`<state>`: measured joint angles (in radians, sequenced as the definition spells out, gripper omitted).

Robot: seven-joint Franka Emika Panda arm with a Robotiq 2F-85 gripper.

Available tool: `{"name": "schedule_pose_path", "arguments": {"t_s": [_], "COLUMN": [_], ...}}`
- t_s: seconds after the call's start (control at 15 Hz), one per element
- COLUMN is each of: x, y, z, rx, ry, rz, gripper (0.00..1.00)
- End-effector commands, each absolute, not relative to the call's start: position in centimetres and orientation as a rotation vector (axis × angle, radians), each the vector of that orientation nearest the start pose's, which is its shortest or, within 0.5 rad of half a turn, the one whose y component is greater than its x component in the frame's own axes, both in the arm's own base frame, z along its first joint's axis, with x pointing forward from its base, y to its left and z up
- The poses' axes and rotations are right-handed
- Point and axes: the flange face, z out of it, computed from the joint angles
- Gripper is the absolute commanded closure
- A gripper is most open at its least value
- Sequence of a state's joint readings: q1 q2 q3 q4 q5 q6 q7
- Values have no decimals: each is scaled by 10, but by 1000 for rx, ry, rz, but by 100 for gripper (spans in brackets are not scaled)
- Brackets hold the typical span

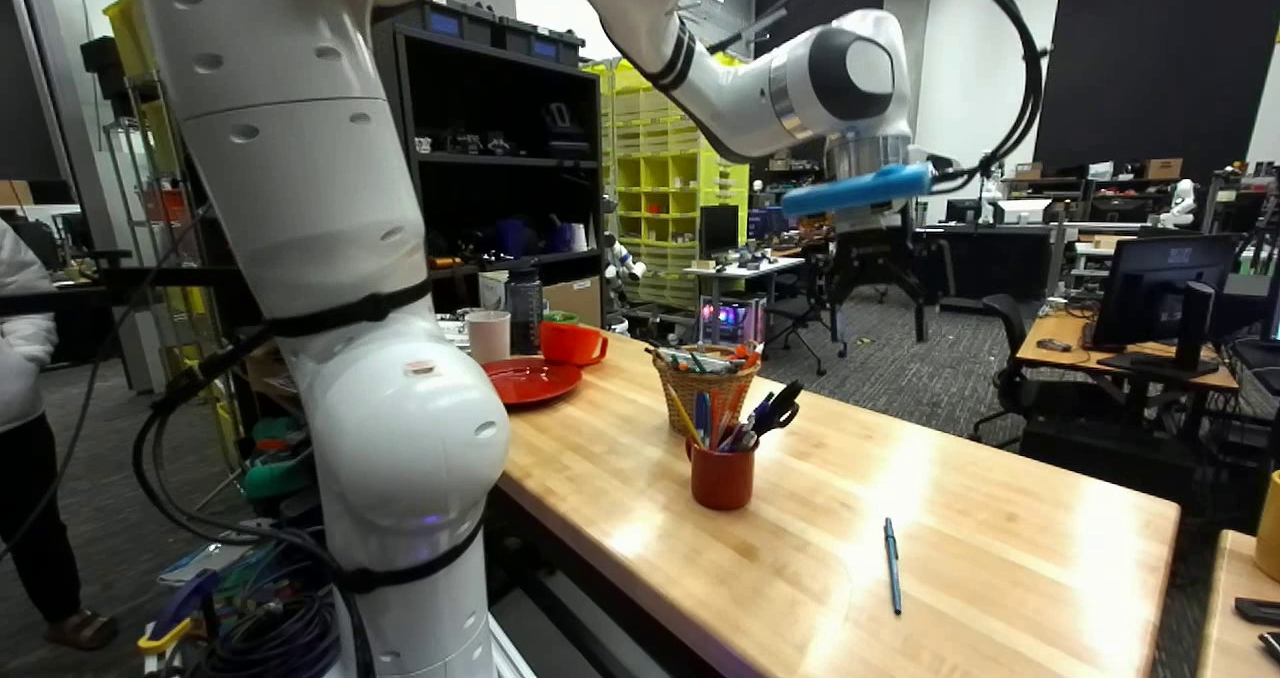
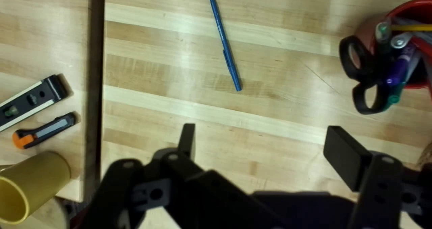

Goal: Remove the blue pen and yellow pencil from the red mug.

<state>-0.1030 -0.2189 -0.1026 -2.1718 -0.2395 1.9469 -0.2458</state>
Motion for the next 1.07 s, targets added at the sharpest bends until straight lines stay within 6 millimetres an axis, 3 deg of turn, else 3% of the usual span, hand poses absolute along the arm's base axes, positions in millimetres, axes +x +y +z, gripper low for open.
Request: {"name": "schedule_pose_path", "arguments": {"t_s": [0.0, 0.13, 0.27, 0.6, 0.8, 1.0], "x": [410, 379, 346, 287, 276, 281], "y": [-98, -89, -78, -29, -1, -2], "z": [539, 555, 557, 523, 503, 502], "rx": [-3315, -3304, -3269, -3050, -3001, -3019], "ry": [-275, -309, -342, -661, -758, -728], "rz": [-94, -155, -151, -55, -89, -48], "gripper": [0, 0, 0, 0, 0, 0]}}
